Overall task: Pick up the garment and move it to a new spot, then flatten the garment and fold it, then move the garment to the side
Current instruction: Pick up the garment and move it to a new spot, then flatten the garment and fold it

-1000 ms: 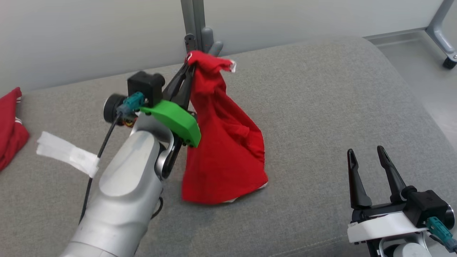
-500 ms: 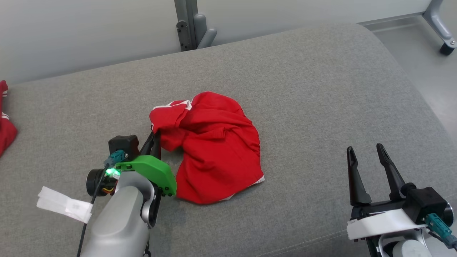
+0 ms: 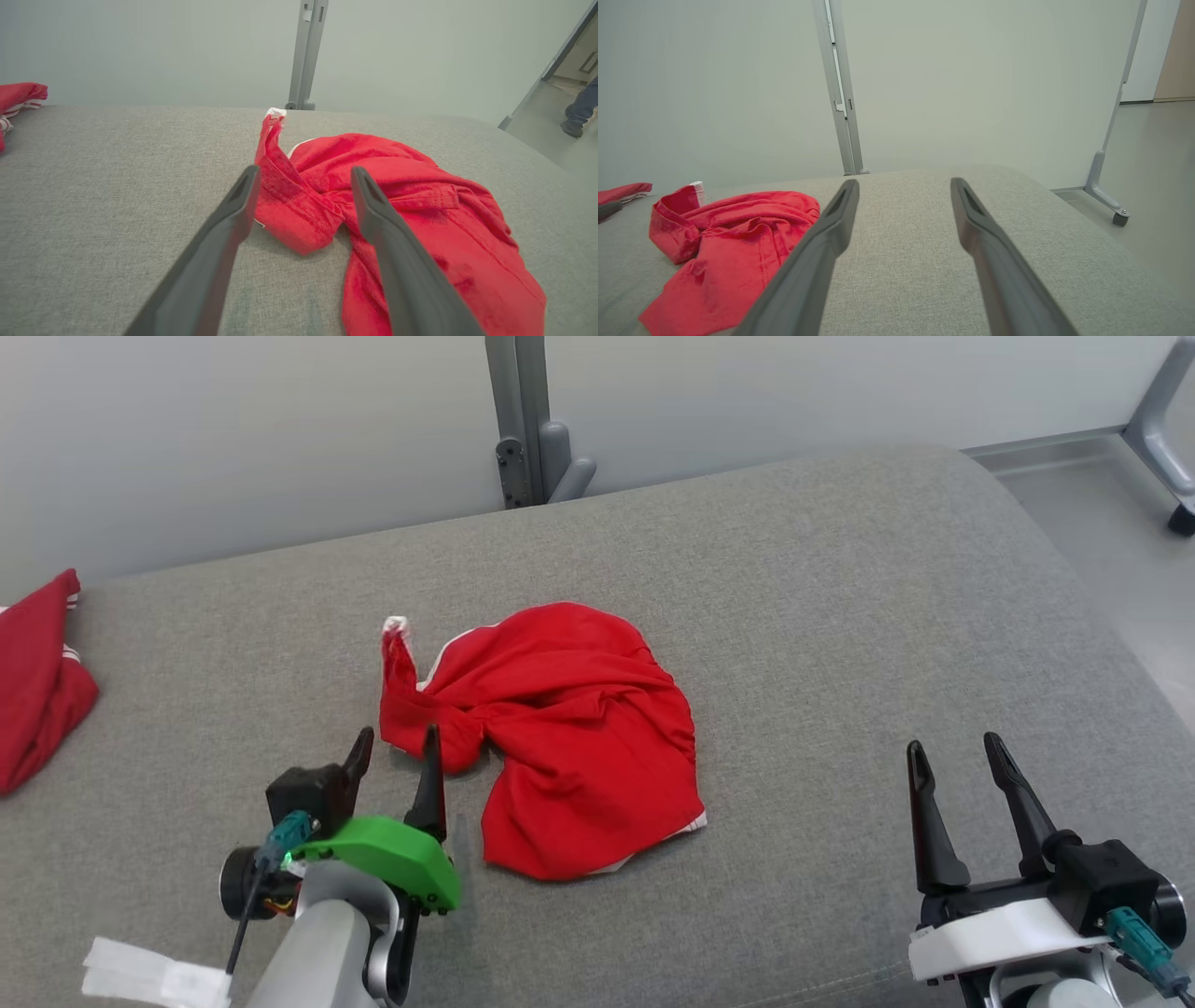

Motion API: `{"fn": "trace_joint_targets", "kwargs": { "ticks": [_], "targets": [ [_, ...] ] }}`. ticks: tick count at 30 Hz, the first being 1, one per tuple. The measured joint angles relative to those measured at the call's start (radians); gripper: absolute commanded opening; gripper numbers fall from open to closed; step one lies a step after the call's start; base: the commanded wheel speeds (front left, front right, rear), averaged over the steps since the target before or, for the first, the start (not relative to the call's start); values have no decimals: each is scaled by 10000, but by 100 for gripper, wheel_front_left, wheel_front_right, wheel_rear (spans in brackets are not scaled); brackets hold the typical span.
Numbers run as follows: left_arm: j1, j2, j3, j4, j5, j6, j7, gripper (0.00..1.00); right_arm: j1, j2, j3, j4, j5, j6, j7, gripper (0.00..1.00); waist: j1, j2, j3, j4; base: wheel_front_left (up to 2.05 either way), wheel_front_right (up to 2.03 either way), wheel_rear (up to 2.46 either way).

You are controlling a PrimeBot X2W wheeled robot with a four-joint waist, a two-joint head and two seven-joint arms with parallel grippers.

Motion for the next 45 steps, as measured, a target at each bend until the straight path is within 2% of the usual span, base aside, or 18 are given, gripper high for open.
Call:
{"fn": "trace_joint_targets", "kwargs": {
  "ticks": [9, 16, 29, 45],
  "targets": [
    [2136, -58, 694, -2556, 940, -10, 2, 100, 154, 0, -81, 29, -169, 0, 0, 100, 0, 0, -359, 258, 0, 0, 0],
    [3444, -77, 1066, -3912, 1208, 265, 0, 100, 401, 2, -69, 123, -251, 0, 0, 100, 0, 0, -559, 473, 0, 0, 0],
    [4260, -86, 1001, -4541, 1114, 677, 2, 100, 704, 2, -48, 278, -249, 0, 2, 100, 0, 0, -693, 835, 0, 0, 0],
    [4294, -86, 976, -4454, 1104, 694, 0, 100, 732, 0, 17, 560, -86, 0, 0, 100, 0, 0, -655, 1028, 0, 0, 0]
  ]
}}
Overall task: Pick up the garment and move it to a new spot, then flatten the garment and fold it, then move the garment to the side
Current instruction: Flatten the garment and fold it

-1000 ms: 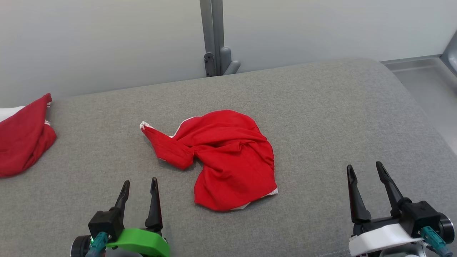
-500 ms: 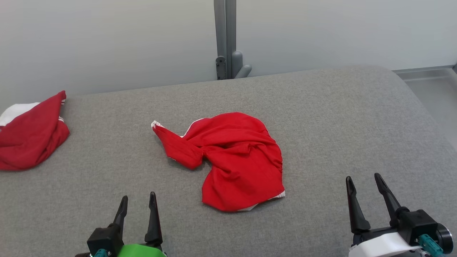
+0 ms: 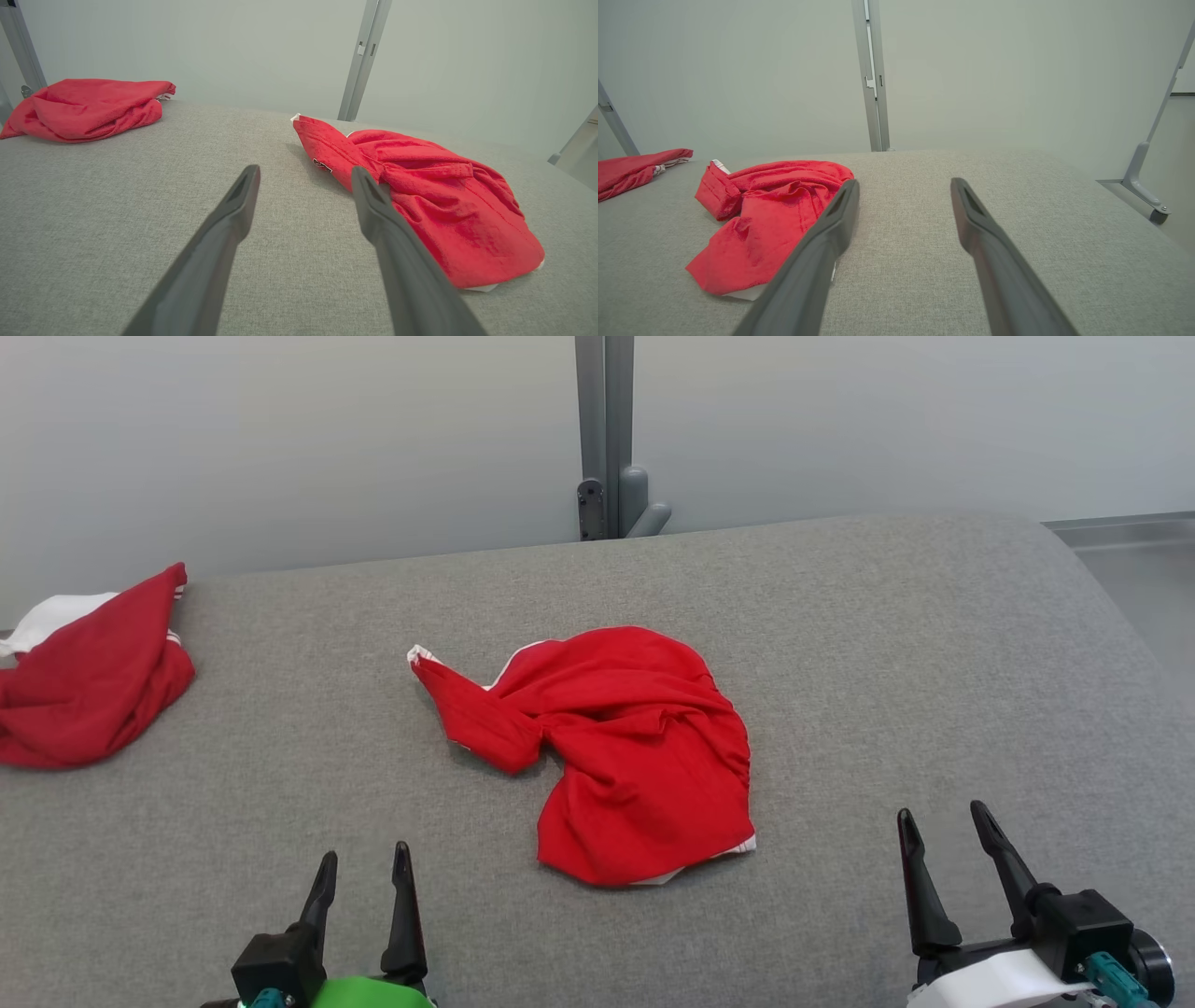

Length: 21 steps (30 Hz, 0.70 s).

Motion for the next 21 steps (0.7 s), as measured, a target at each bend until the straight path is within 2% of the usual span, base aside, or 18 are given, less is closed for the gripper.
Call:
{"fn": "trace_joint_targets", "kwargs": {
  "ticks": [8, 21],
  "targets": [
    [-54, -2, -125, 35, 92, -17, 0, 100, -210, 2, 284, 930, 255, 0, 0, 100, 0, 0, 161, 436, 0, 0, 0],
    [-438, -4, -403, 8, 211, -90, -12, 100, -1848, 8, 800, 3996, 859, 0, 0, 100, 0, 0, 664, 1917, 0, 0, 0]
  ]
}}
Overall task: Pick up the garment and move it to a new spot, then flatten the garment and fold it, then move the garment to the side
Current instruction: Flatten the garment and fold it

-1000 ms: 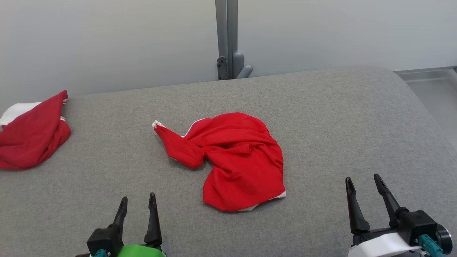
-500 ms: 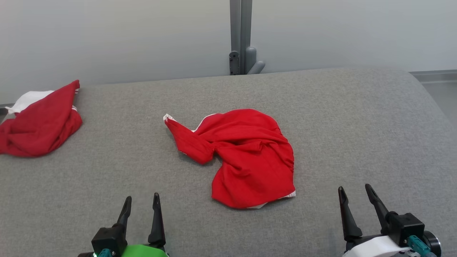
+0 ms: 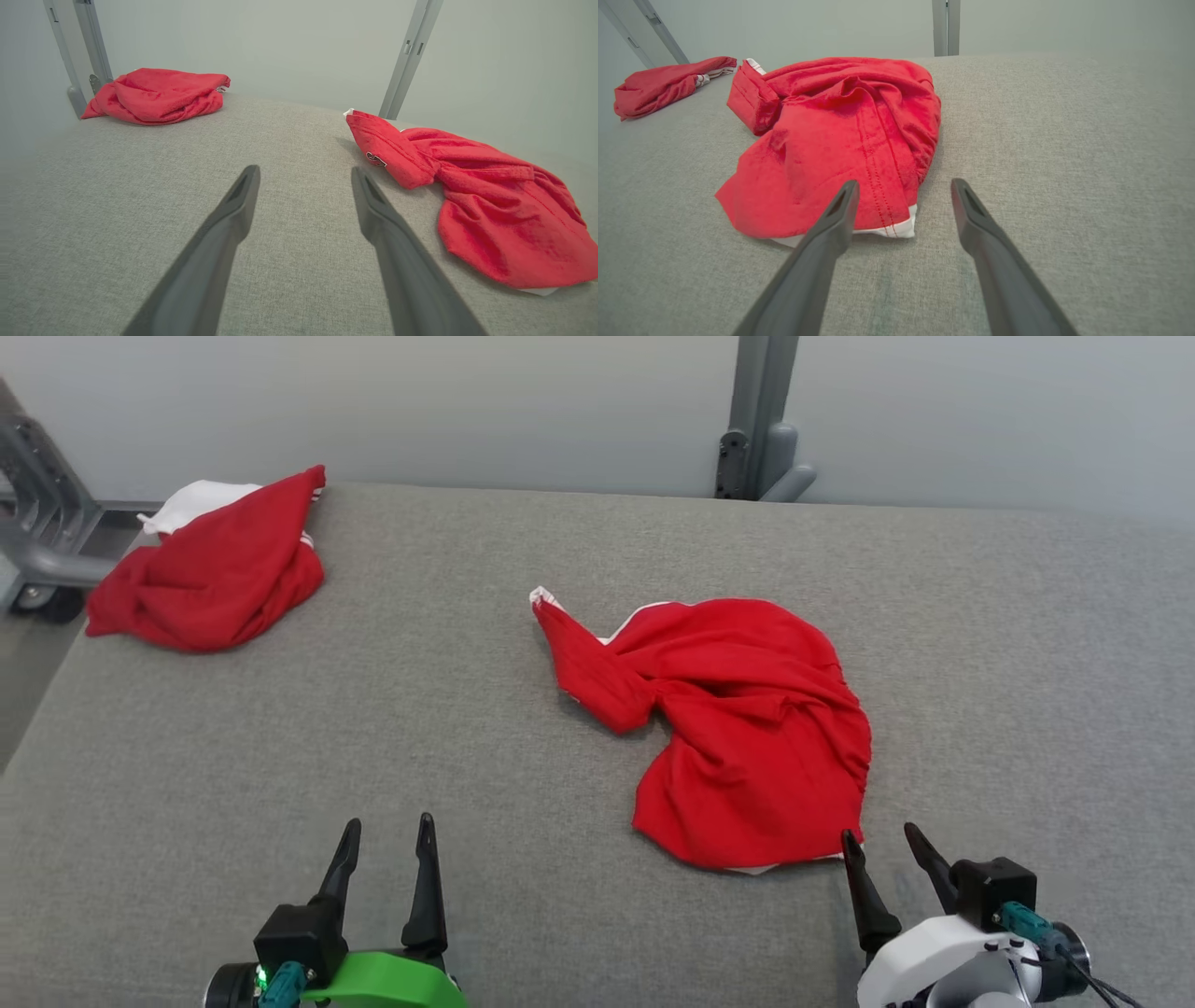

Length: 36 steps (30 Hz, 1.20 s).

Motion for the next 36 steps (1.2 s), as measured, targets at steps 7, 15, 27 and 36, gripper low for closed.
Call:
{"fn": "trace_joint_targets", "kwargs": {
  "ticks": [7, 15, 27, 36],
  "targets": [
    [-77, 0, -40, 6, -2, 4, -2, 100, -808, -2, 6, 1682, -117, 0, 0, 100, 0, 0, 367, 811, 0, 0, 0],
    [-50, 2, -15, -21, -42, 107, 0, 100, -1023, 0, 265, 1860, 431, 0, 0, 19, 0, 0, 598, 1108, 0, 0, 0],
    [-31, 0, -203, -4, -63, 107, 0, 100, -1212, 2, -644, -25, -111, 0, 2, 0, 0, 0, 412, 564, 0, 0, 0],
    [-54, 0, -408, 69, -153, 100, 0, 100, -2754, -21, -257, -936, -880, 0, 0, 0, 0, 0, 410, 948, 0, 0, 0]
  ]
}}
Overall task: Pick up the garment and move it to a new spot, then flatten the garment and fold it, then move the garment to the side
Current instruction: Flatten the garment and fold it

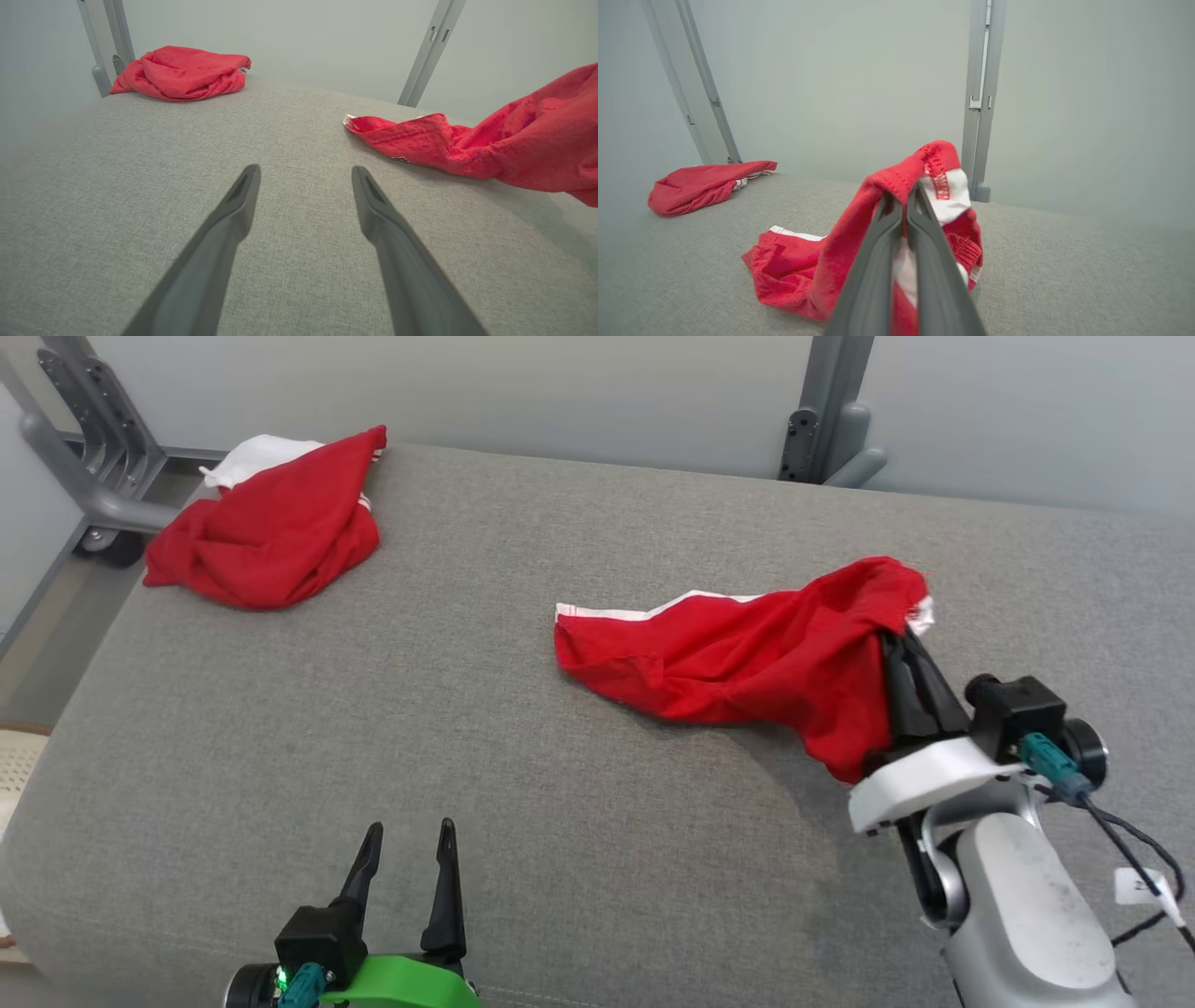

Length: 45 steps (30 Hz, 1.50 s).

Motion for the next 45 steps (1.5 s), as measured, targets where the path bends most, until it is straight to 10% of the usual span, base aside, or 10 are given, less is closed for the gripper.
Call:
{"fn": "trace_joint_targets", "kwargs": {
  "ticks": [13, 14, 17, 45],
  "targets": [
    [-245, 2, -347, -54, -253, 65, 0, 100, -1477, 27, 3448, 2401, 558, 0, 2, 0, 0, 0, 257, 1113, 0, 0, 0],
    [-272, 2, -382, -67, -301, 81, 0, 100, -1616, 27, 3601, 2516, 671, 0, 2, 7, 0, 0, 306, 1213, 0, 0, 0],
    [-311, 2, -456, -100, -366, 153, 0, 100, -2053, 19, 4019, 2903, 811, 0, 2, 100, 0, 0, 466, 1482, 0, 0, 0],
    [-558, 2, -679, -249, -660, 359, 0, 100, -2627, -1432, 5919, 3438, 1870, 2, 0, 100, 0, 0, 1077, 1175, 0, 0, 0]
  ]
}}
